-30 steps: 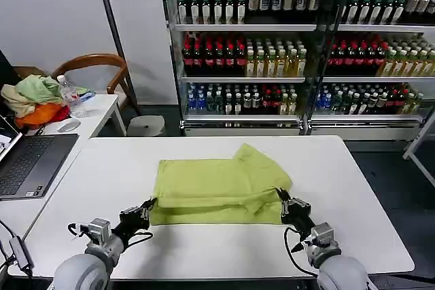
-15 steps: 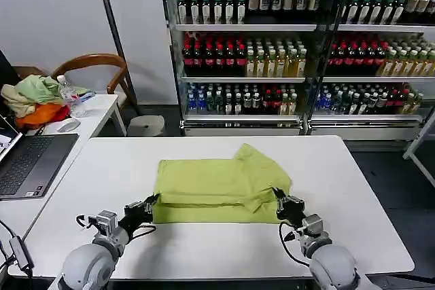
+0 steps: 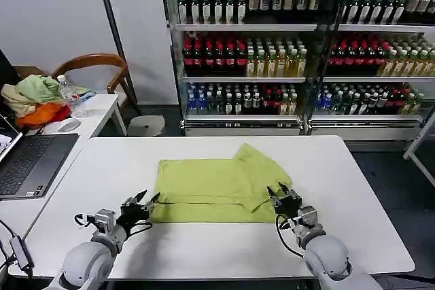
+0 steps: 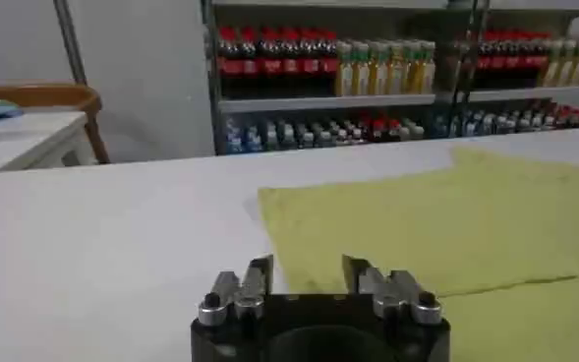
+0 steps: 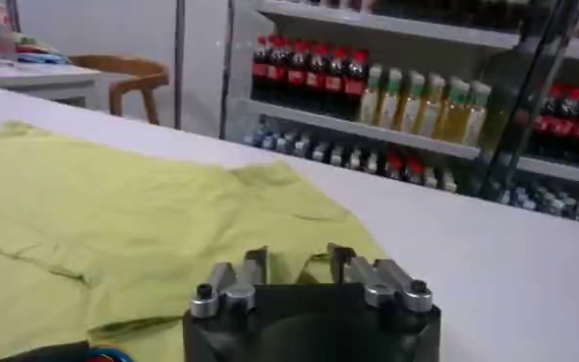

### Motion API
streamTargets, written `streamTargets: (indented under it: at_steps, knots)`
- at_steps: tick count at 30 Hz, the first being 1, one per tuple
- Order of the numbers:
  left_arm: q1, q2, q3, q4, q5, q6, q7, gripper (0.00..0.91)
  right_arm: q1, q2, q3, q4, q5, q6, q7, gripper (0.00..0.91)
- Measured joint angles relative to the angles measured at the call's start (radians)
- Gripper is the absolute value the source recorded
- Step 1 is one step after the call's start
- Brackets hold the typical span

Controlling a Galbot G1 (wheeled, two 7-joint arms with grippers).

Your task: Fold and organize the clothes.

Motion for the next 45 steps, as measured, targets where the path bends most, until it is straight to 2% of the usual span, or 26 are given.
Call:
streamTargets:
  at_steps: [18, 19, 20, 21, 22, 45]
  knots:
    - [0.120, -0.022, 0.006, -0.121, 0.014, 0.106, -0.095, 0.907, -0.178, -0.013, 0.076, 0.112, 0.034, -0.046, 0.022, 0.907]
    - [0.122, -0.024, 0.005, -0.123, 0.014, 0.111, -0.099, 0.836, -0.183, -0.013, 0.076, 0.113, 0.035, -0.048, 0.023, 0.806]
    - [0.124, -0.026, 0.005, -0.125, 0.014, 0.116, -0.102, 0.494, -0.186, -0.012, 0.076, 0.114, 0.035, -0.050, 0.024, 0.605]
    - [0.125, -0.027, 0.005, -0.126, 0.014, 0.121, -0.106, 0.202, -0.189, -0.011, 0.076, 0.114, 0.037, -0.051, 0.026, 0.121]
    - [0.126, -0.028, 0.005, -0.128, 0.014, 0.126, -0.107, 0.040, -0.191, -0.011, 0.077, 0.114, 0.038, -0.052, 0.027, 0.000]
    - [0.135, -0.039, 0.023, -0.134, 0.035, 0.146, -0.114, 0.040, -0.235, -0.004, 0.085, 0.142, 0.043, -0.063, 0.030, 0.000]
